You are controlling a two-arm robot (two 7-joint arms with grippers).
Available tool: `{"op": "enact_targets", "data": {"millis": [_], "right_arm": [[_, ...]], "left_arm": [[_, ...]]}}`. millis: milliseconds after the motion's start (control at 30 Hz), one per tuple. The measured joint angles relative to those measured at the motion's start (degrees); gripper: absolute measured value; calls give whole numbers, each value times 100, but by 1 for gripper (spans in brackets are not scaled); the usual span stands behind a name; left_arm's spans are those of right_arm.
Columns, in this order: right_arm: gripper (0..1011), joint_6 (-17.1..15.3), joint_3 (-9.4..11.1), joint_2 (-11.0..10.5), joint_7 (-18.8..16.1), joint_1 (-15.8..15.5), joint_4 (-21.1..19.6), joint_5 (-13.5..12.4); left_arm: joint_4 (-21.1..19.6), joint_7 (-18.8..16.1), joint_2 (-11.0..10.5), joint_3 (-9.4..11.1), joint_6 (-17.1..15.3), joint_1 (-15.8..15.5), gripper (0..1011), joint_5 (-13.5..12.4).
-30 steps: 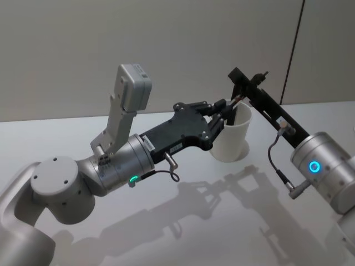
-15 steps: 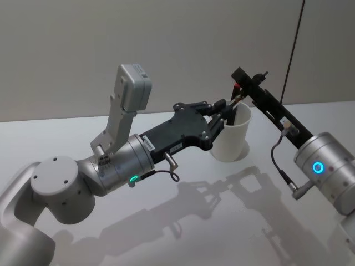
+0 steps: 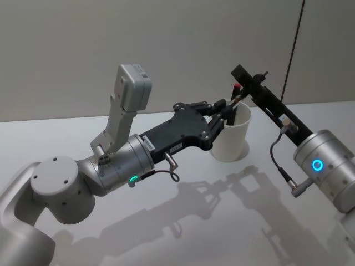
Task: Place the pen into the pen holder.
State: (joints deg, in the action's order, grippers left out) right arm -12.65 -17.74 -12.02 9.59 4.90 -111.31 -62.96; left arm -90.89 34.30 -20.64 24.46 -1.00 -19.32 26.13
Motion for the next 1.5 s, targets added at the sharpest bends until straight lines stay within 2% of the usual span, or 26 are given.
{"op": "enact_targets", "data": {"millis": [267,367,400,433,733,800,1267,1467,1500], "right_arm": [[688,6,-5,0,-7,12,1,7],[567,8,-8,0,-10,14,2,9],[567,8,-8,0,-10,14,2,9],[503,9,-9,0,-10,15,3,11],[243,9,-10,0,-14,19,8,16],[145,9,-10,0,-15,21,8,16],[131,8,-10,0,-15,23,8,16],[130,8,-9,0,-14,23,8,15],[131,8,-9,0,-14,23,8,16]], "left_arm": [[0,0,0,0,0,0,121,0],[0,0,0,0,0,0,120,0],[0,0,0,0,0,0,120,0],[0,0,0,0,0,0,120,0],[0,0,0,0,0,0,120,0],[0,0,0,0,0,0,120,0],[0,0,0,0,0,0,124,0],[0,0,0,0,0,0,291,0],[0,0,0,0,0,0,291,0]]}}
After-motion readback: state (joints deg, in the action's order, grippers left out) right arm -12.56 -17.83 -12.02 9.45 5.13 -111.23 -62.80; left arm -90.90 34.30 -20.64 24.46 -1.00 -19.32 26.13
